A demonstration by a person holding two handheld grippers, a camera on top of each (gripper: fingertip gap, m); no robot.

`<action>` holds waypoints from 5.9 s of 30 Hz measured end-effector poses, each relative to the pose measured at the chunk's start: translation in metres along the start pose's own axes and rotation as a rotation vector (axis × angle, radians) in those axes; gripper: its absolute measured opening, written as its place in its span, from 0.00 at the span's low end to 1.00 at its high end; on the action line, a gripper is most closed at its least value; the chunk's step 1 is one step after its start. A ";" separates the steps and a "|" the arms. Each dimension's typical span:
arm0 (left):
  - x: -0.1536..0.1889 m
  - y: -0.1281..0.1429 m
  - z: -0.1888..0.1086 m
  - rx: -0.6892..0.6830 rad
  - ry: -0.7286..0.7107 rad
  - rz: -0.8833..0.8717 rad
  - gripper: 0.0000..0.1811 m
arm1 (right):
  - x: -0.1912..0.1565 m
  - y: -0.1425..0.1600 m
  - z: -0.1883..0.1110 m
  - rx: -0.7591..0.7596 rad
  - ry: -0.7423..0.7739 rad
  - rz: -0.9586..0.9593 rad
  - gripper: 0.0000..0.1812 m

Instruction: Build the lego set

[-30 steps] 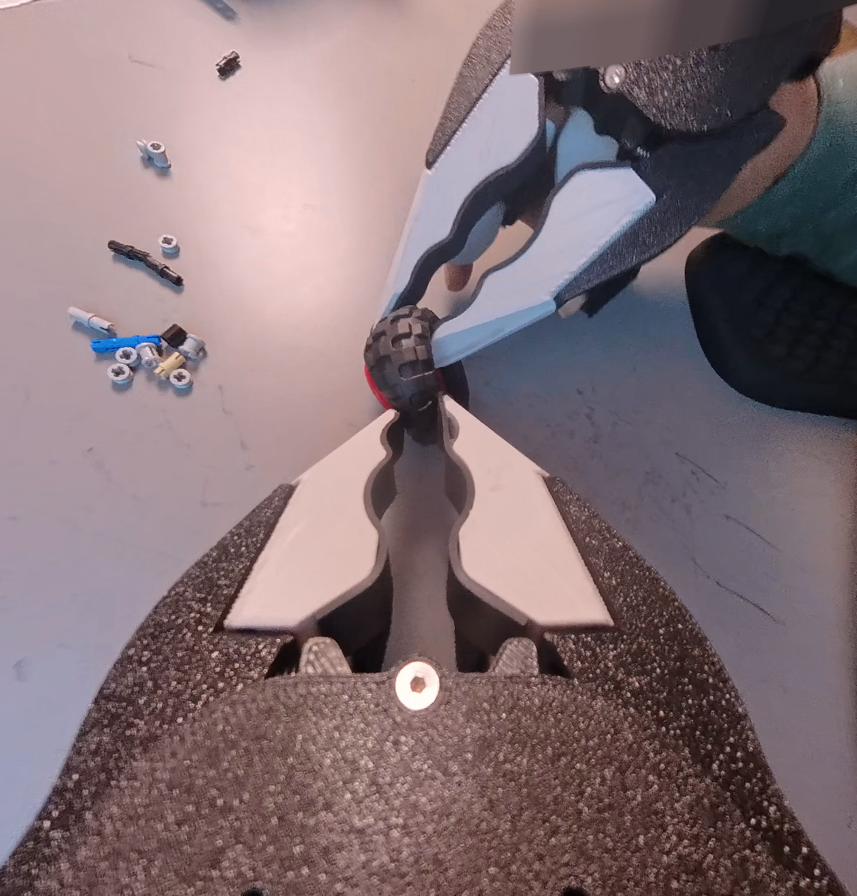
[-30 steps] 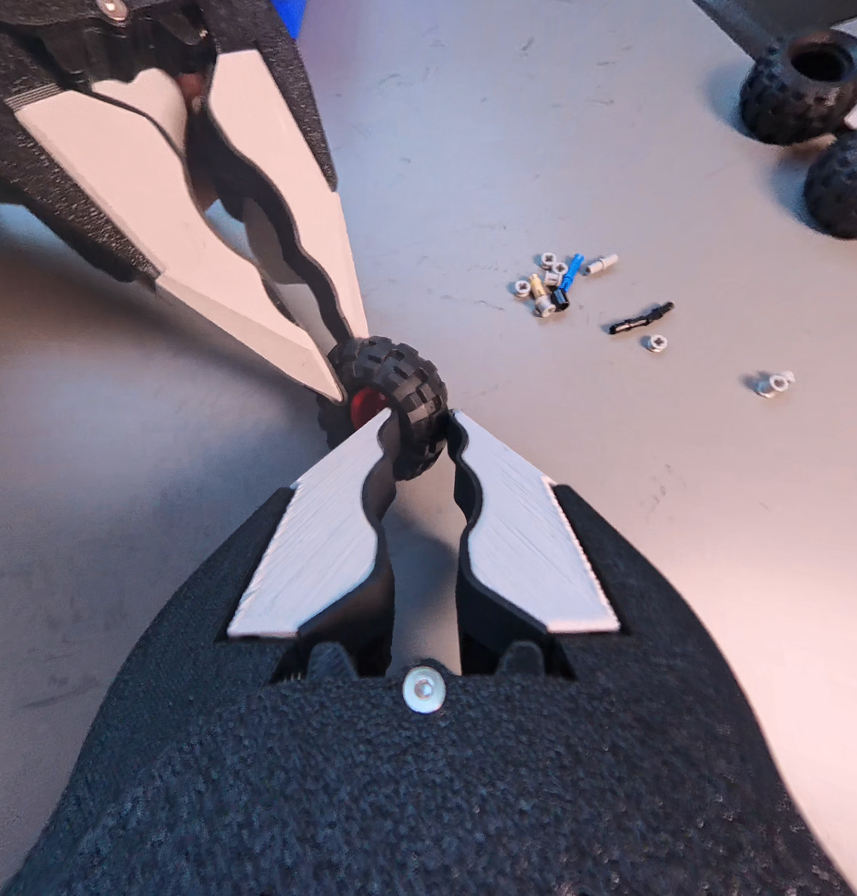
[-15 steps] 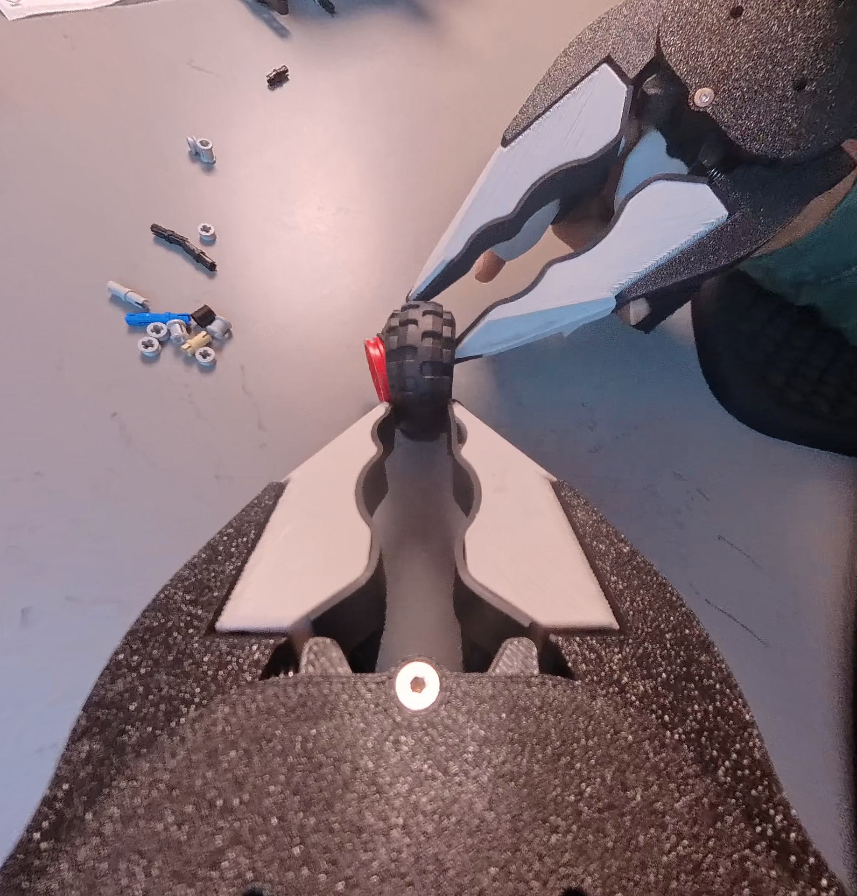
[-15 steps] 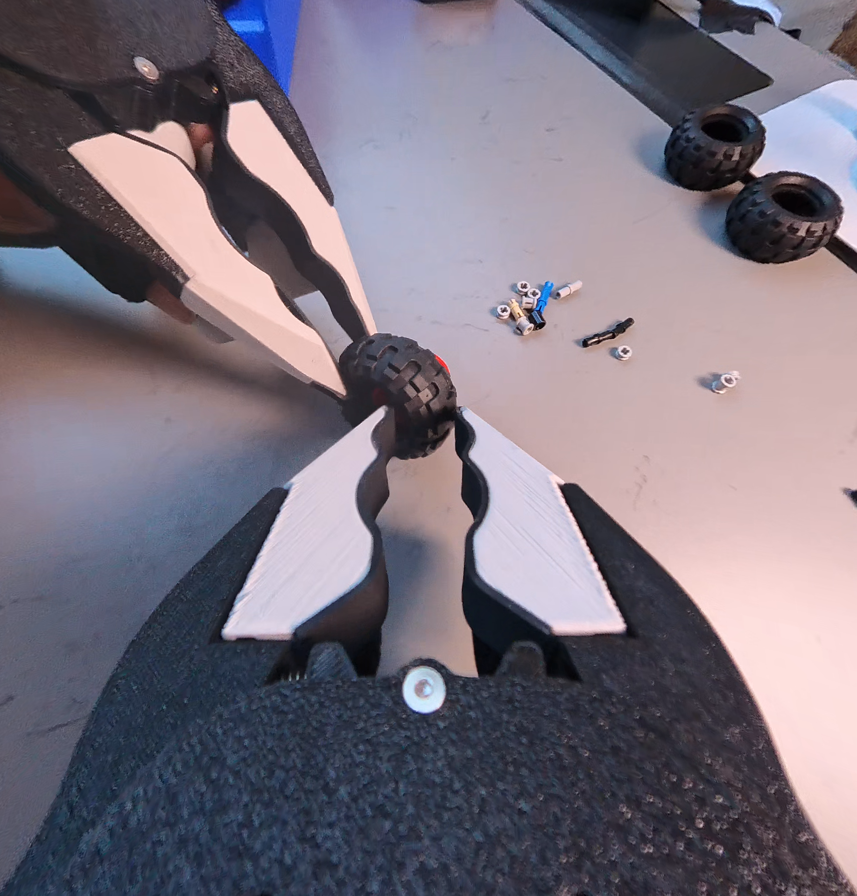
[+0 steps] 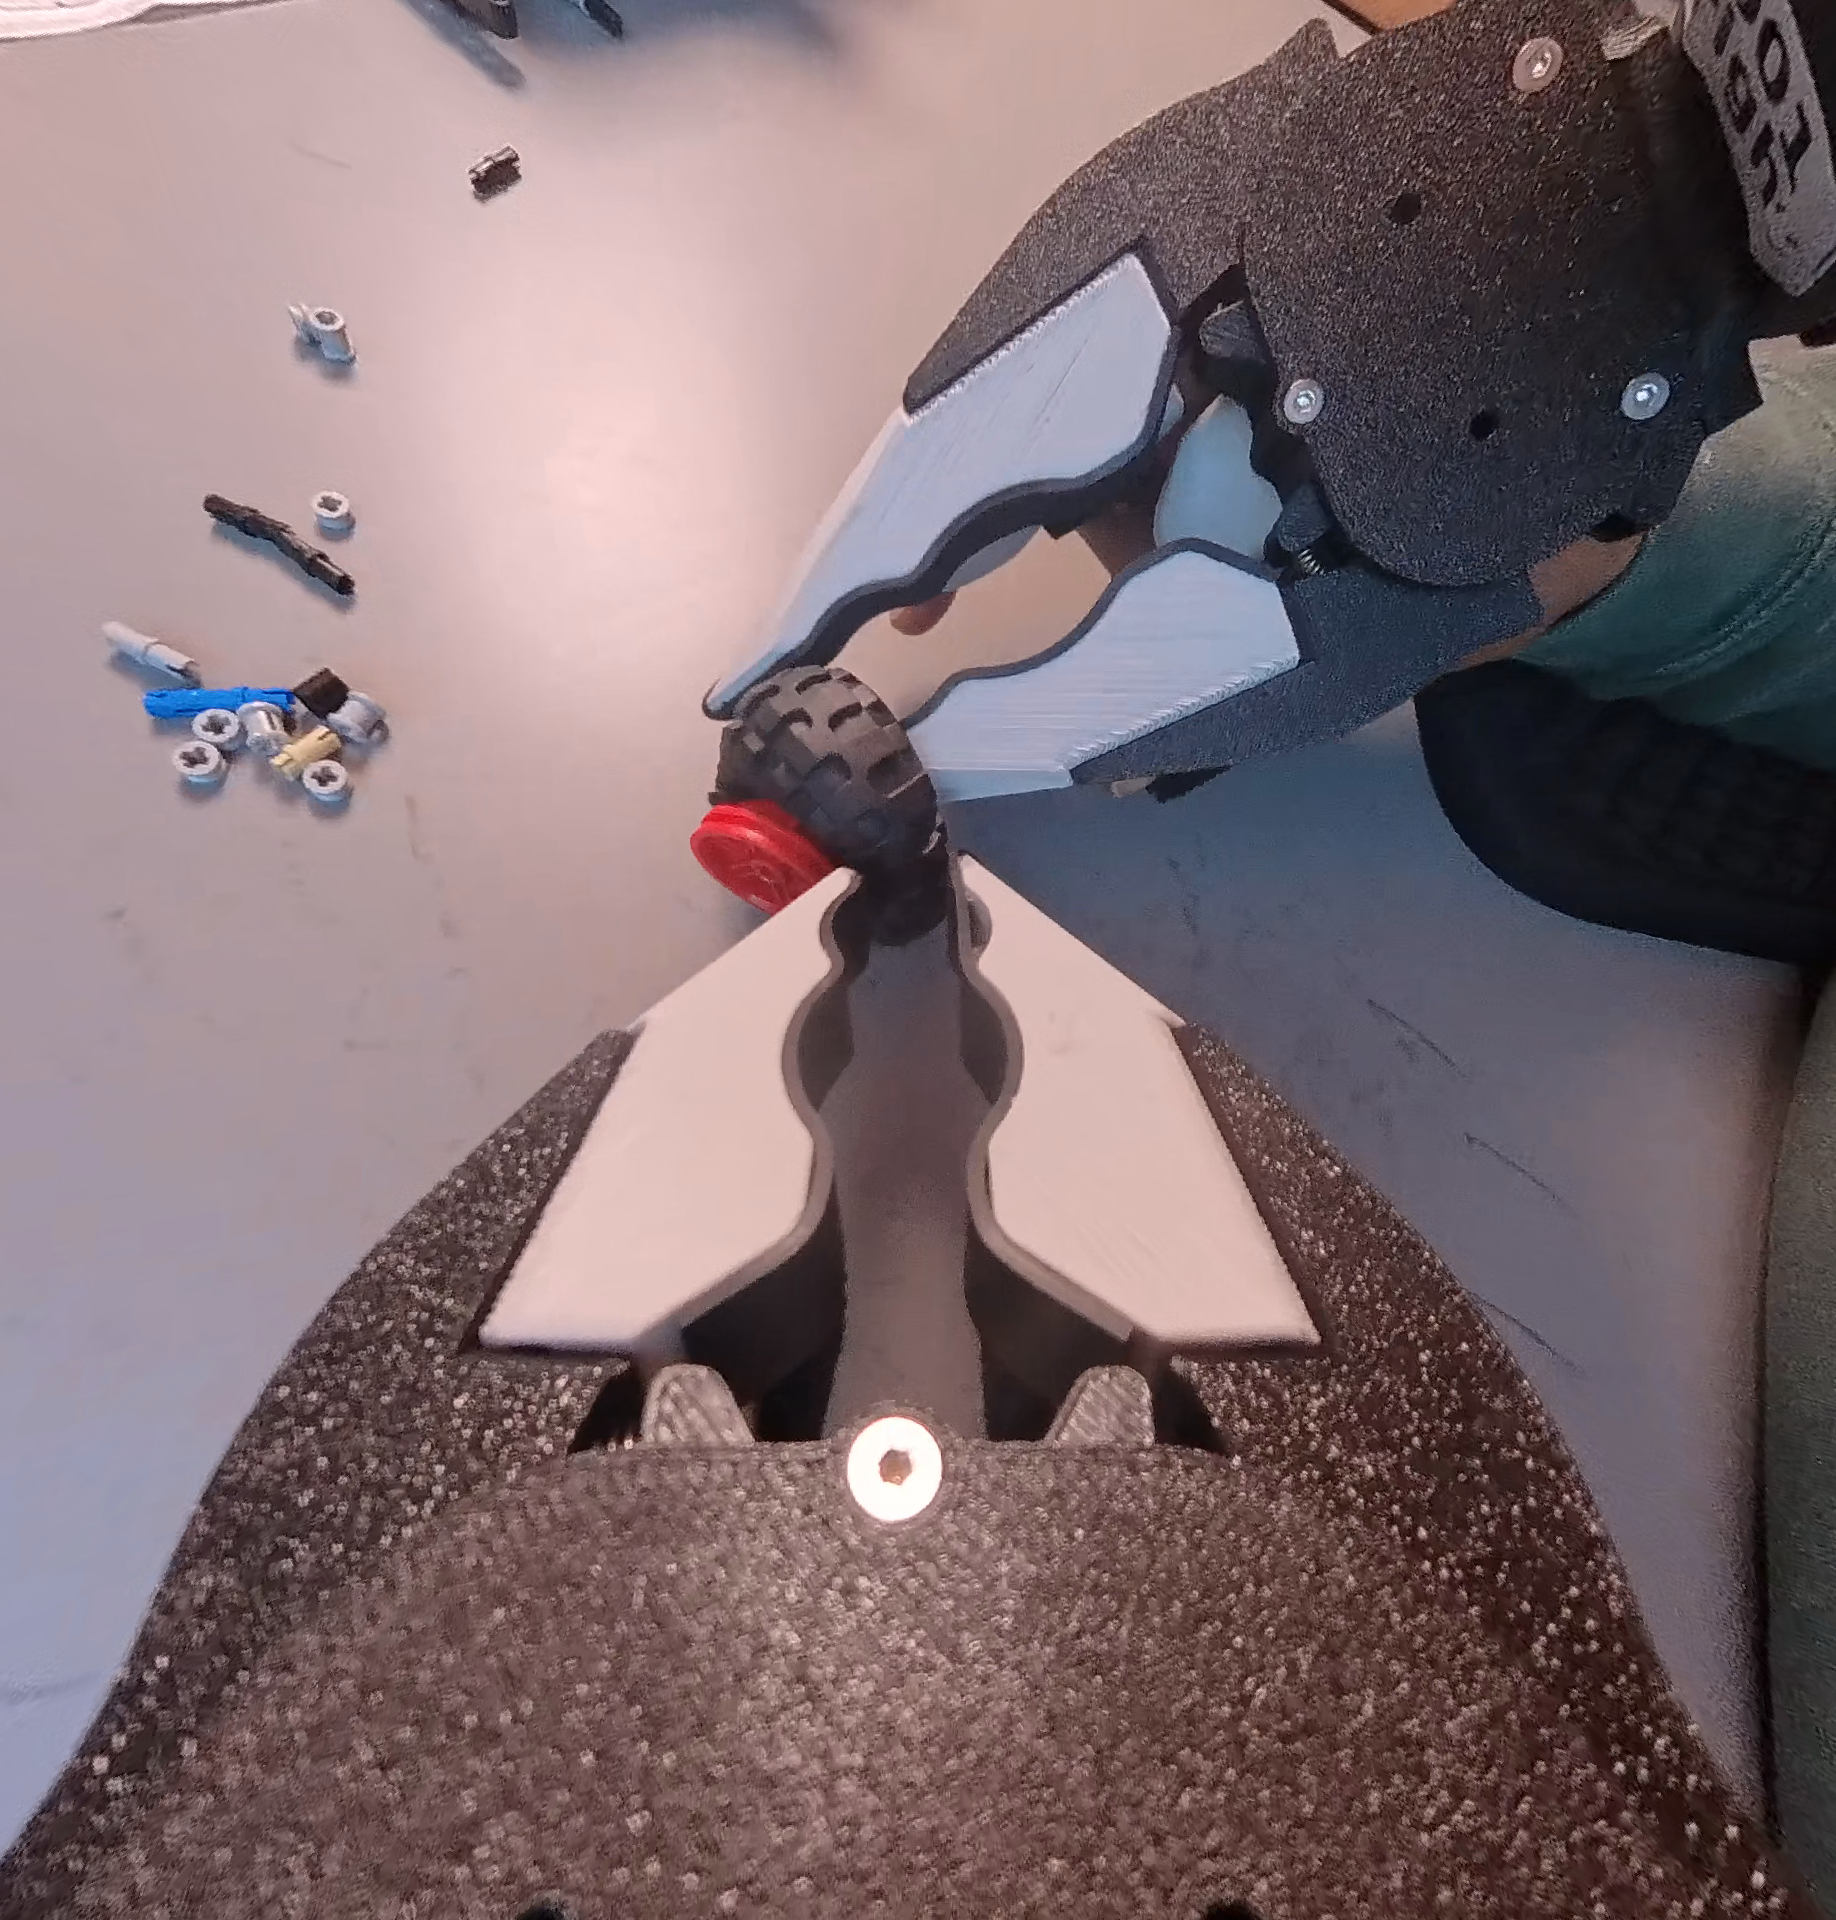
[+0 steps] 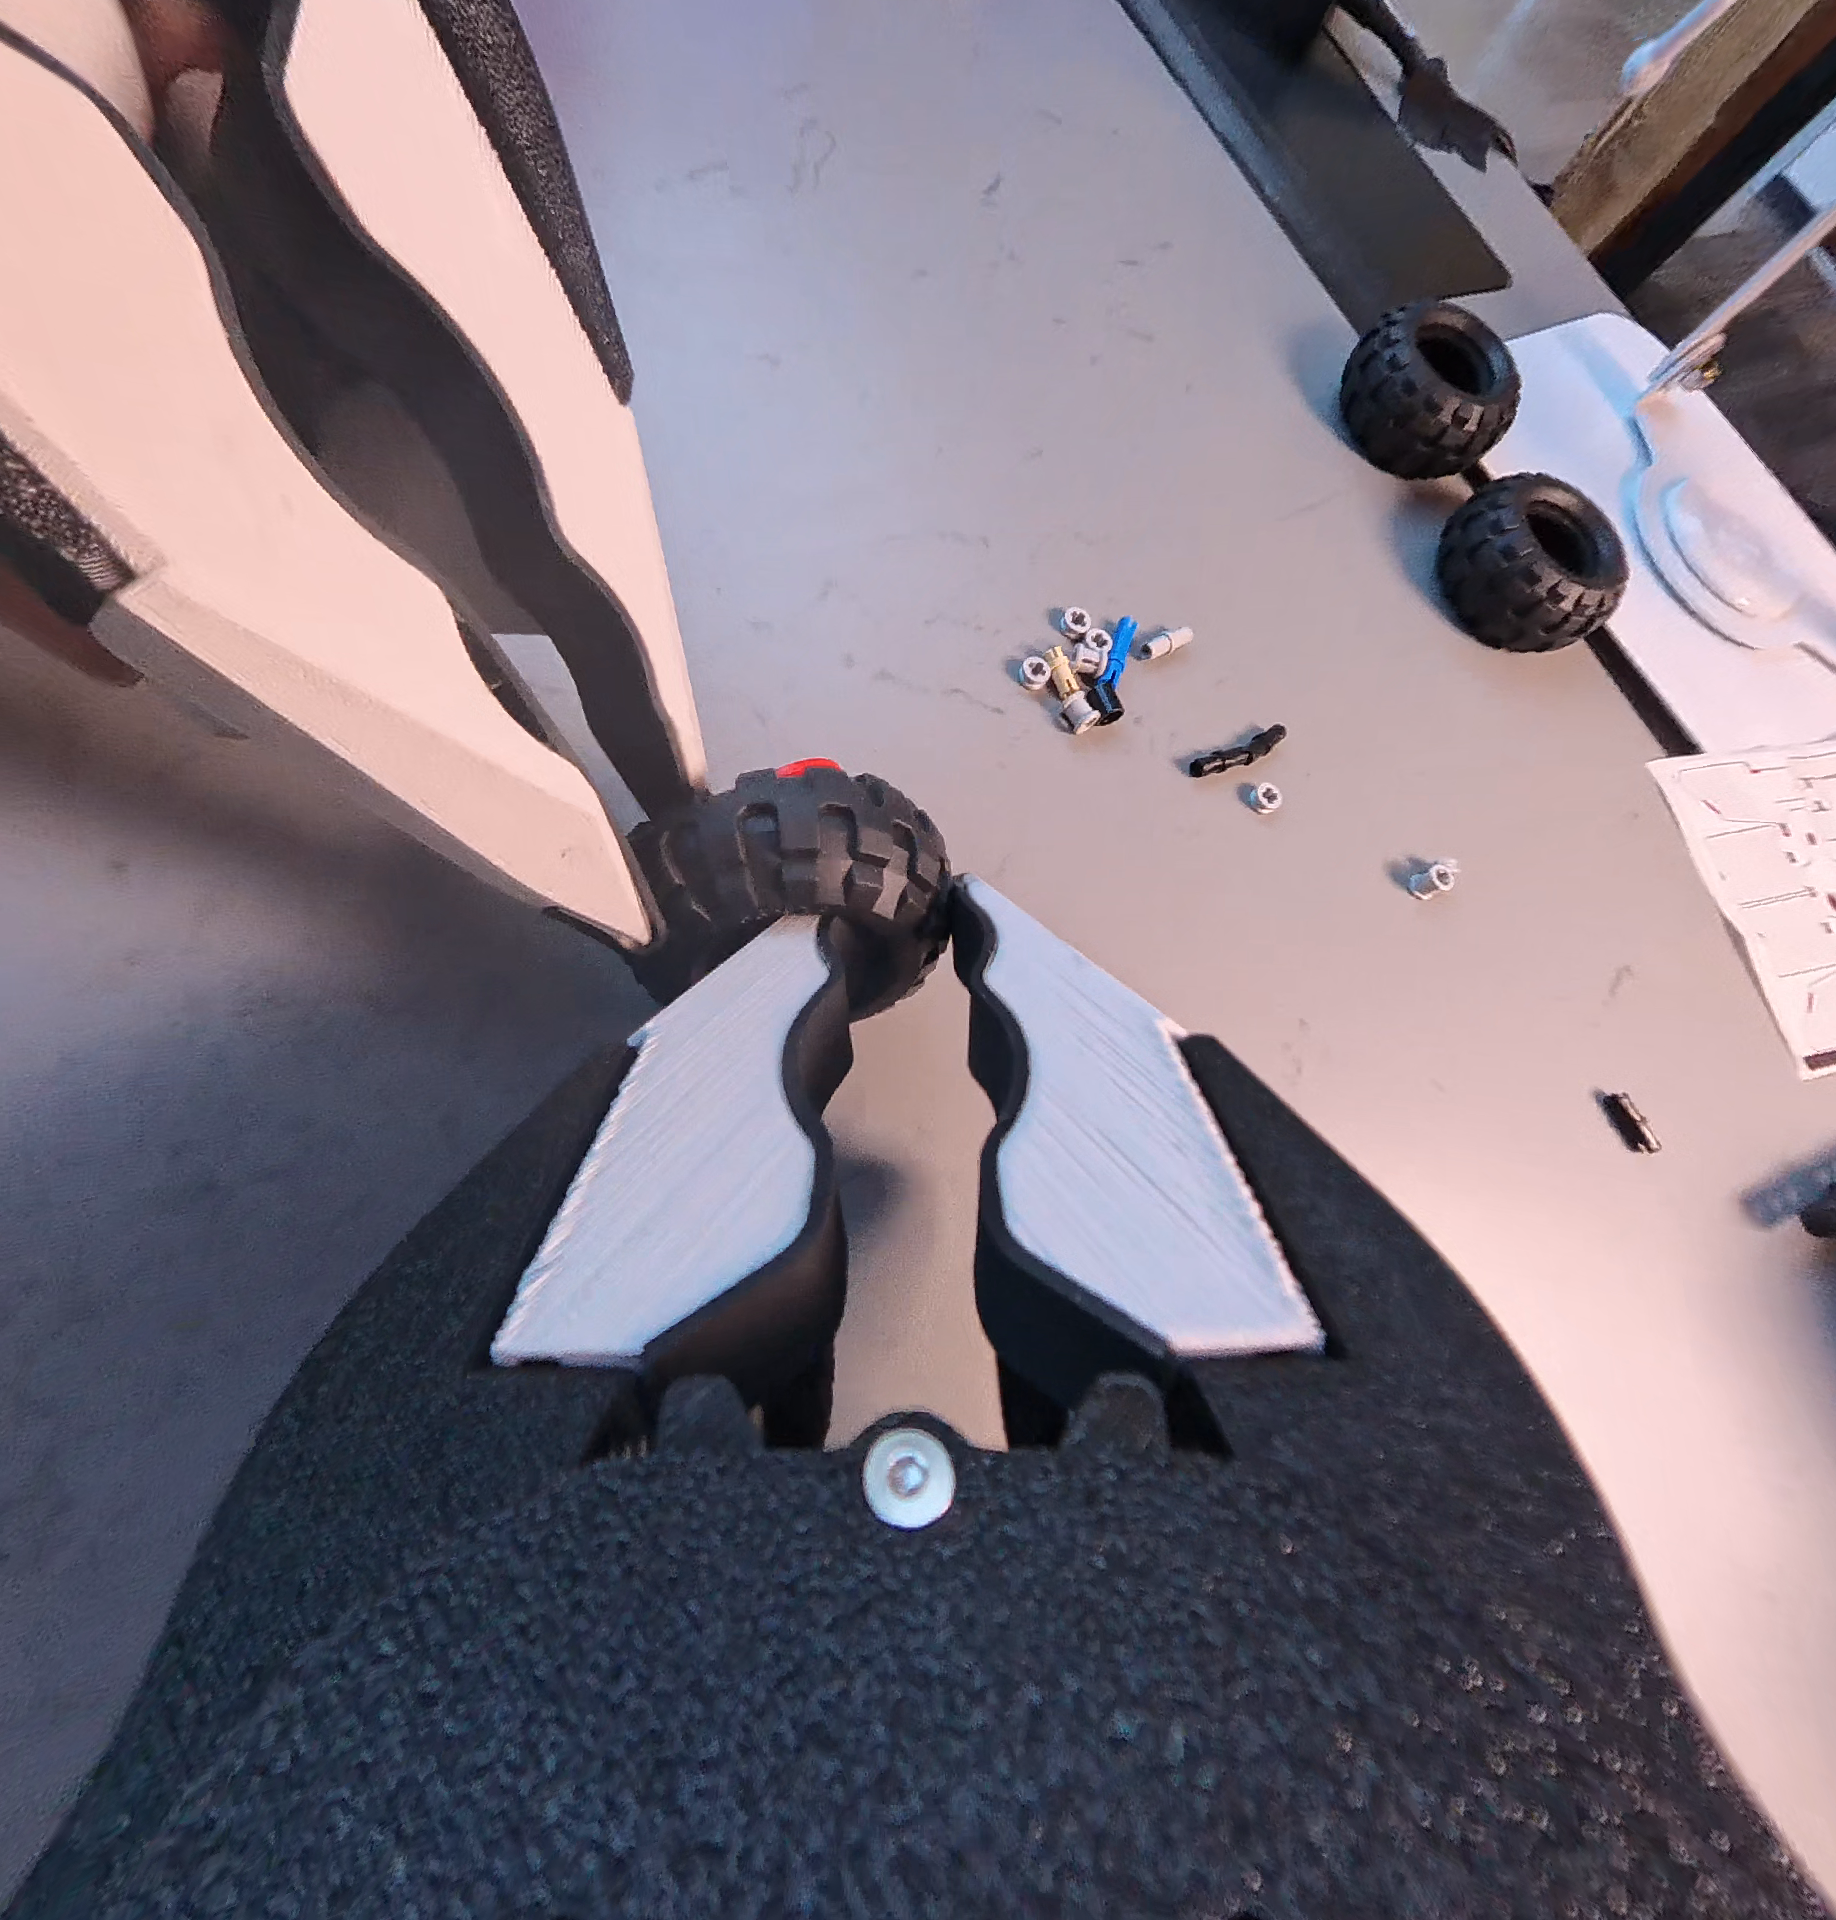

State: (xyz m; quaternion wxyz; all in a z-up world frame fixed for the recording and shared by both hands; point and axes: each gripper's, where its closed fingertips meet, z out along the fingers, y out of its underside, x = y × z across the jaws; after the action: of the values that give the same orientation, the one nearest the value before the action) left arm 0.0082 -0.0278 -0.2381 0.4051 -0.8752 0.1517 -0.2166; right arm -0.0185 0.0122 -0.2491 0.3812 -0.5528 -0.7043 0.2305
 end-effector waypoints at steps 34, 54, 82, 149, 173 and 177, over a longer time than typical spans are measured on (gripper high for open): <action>0.028 -0.058 -0.046 0.424 0.558 -0.426 0.23 | -0.003 -0.054 -0.075 0.549 -0.113 -0.098 0.08; 0.043 -0.053 -0.055 0.320 0.417 -0.124 0.15 | -0.008 -0.050 -0.090 0.573 -0.254 -0.098 0.02; 0.062 -0.075 -0.045 0.400 0.354 0.033 0.21 | 0.022 -0.042 -0.119 0.641 -0.351 0.163 0.00; 0.023 -0.069 -0.078 0.418 0.032 0.210 0.00 | 0.062 0.003 -0.107 0.403 -0.370 0.609 0.01; 0.034 -0.048 0.007 0.200 0.045 0.142 0.15 | 0.011 -0.003 -0.059 0.199 -0.258 0.360 0.01; 0.031 -0.065 -0.007 0.359 0.336 -0.254 0.15 | 0.006 -0.007 -0.058 0.235 -0.237 0.289 0.01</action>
State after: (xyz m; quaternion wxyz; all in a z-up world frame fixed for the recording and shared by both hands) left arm 0.0371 -0.0051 -0.1761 0.4924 -0.7533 0.0647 -0.4311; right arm 0.0228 0.0102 -0.2073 0.3205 -0.5687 -0.6261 0.4265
